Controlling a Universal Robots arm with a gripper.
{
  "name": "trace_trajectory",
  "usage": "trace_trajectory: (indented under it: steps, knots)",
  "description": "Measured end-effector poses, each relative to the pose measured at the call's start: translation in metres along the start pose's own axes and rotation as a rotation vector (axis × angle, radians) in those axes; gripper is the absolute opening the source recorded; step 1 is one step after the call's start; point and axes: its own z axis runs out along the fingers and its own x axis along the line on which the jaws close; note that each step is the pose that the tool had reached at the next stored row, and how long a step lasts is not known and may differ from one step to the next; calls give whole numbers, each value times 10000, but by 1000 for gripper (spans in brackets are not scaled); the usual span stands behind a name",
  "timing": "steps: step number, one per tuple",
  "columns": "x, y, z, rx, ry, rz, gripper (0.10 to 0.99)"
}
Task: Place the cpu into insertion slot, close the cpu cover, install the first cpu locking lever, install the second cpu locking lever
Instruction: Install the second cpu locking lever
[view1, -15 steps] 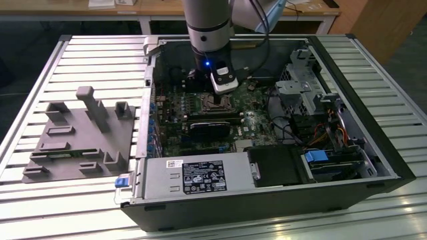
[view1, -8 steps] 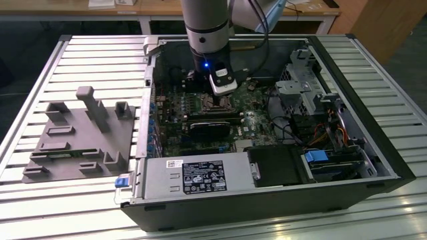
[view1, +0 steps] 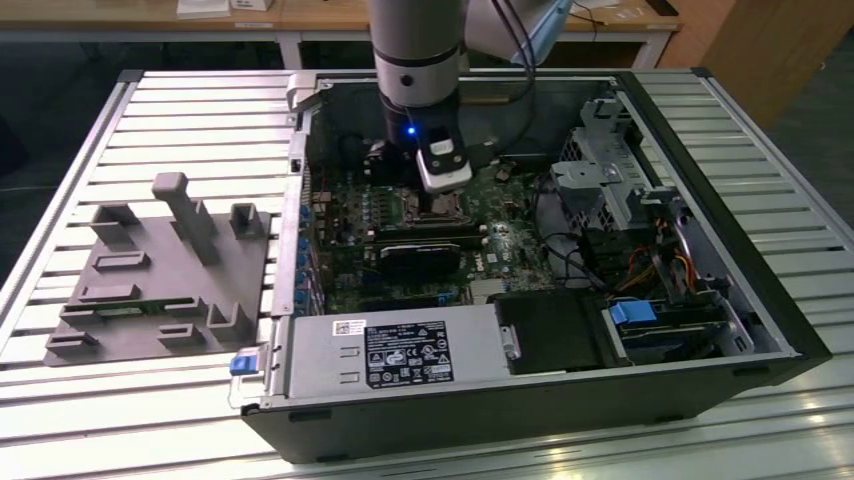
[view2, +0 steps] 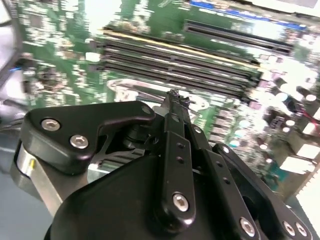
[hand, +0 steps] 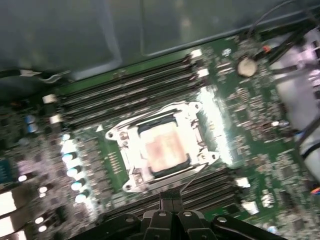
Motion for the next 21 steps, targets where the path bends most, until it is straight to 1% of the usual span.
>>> trace_trajectory:
  steps: [1, 2, 6, 7, 9, 15, 21]
  knots:
    - [0, -1, 3, 61, 164, 6, 102]
    - [0, -1, 3, 97, 260, 11, 102]
    - [0, -1, 3, 97, 263, 11, 102]
    - [0, -3, 4, 76, 266, 8, 102]
    - [-4, -18, 5, 1, 270, -18, 102]
    - [-24, -96, 12, -111, 272, -95, 102]
    - [-20, -108, 29, -327, 321, -388, 102]
